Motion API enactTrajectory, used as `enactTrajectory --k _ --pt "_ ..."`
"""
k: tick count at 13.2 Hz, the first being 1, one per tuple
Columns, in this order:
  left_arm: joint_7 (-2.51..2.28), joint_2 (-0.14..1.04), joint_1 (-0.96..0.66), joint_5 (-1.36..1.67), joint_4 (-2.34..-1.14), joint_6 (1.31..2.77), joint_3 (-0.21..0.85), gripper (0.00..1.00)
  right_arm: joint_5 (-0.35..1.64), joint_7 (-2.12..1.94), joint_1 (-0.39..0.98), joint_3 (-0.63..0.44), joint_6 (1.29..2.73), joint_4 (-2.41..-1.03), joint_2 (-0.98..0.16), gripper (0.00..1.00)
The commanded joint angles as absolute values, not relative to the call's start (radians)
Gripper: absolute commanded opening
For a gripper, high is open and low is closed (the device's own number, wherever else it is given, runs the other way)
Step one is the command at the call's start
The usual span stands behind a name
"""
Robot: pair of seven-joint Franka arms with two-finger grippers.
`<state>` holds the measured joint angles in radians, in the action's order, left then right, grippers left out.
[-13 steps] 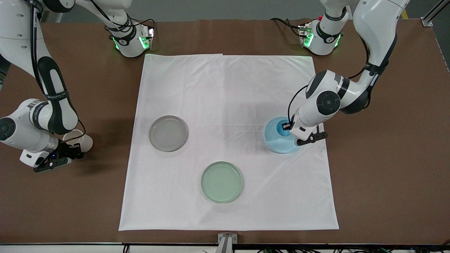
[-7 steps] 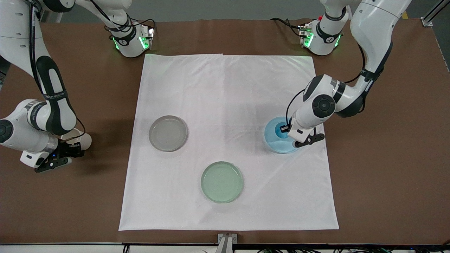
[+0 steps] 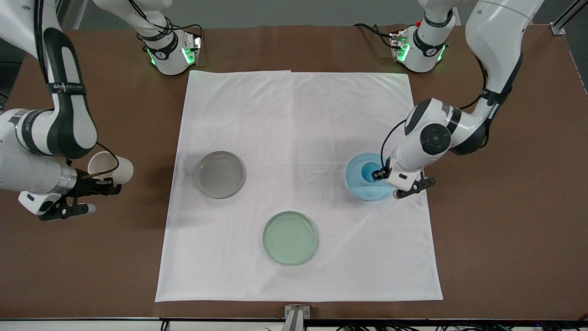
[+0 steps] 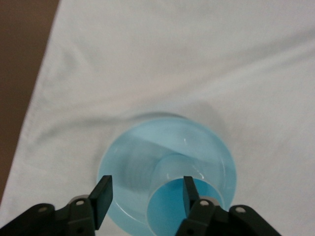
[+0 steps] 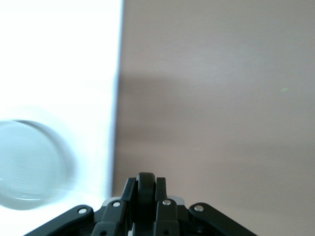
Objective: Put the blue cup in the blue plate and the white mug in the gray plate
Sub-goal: 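Release the cup and lift the left gripper while the right gripper carries the mug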
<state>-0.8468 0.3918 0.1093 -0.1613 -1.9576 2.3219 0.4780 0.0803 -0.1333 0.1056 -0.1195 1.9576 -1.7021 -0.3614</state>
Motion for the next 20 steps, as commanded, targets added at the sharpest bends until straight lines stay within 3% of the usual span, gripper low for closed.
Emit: enactTrajectory --k 1,4,9,14,18,20 --pt "-0.816 0.281 0.169 -0.183 -1.893 2.228 0.483 1.0 0.08 0.12 0.253 -0.127 1.957 -1.764 -0.311 0.05" --pt "-0.73 0.278 0.209 -0.181 -1.699 2.015 0.482 1.0 0.078 0.326 0.395 -0.127 2.018 -1.772 -0.324 0.05" --pt "-0.498 0.229 0.274 -0.181 -1.474 1.691 0.48 1.0 0.08 0.428 0.486 -0.127 2.276 -1.829 -0.431 0.05" --pt "-0.281 0.092 0.311 -0.164 -1.471 1.559 0.459 1.0 0.075 0.425 0.494 -0.129 2.329 -1.836 -0.505 0.05" --pt "-0.215 0.011 0.118 -0.083 -1.492 1.459 0.238 1.0 0.064 0.425 0.497 -0.129 2.348 -1.839 -0.525 0.05" --pt "-0.209 -0.037 0.068 -0.035 -1.543 1.451 0.186 1.0 0.064 0.425 0.495 -0.129 2.355 -1.838 -0.535 0.06"
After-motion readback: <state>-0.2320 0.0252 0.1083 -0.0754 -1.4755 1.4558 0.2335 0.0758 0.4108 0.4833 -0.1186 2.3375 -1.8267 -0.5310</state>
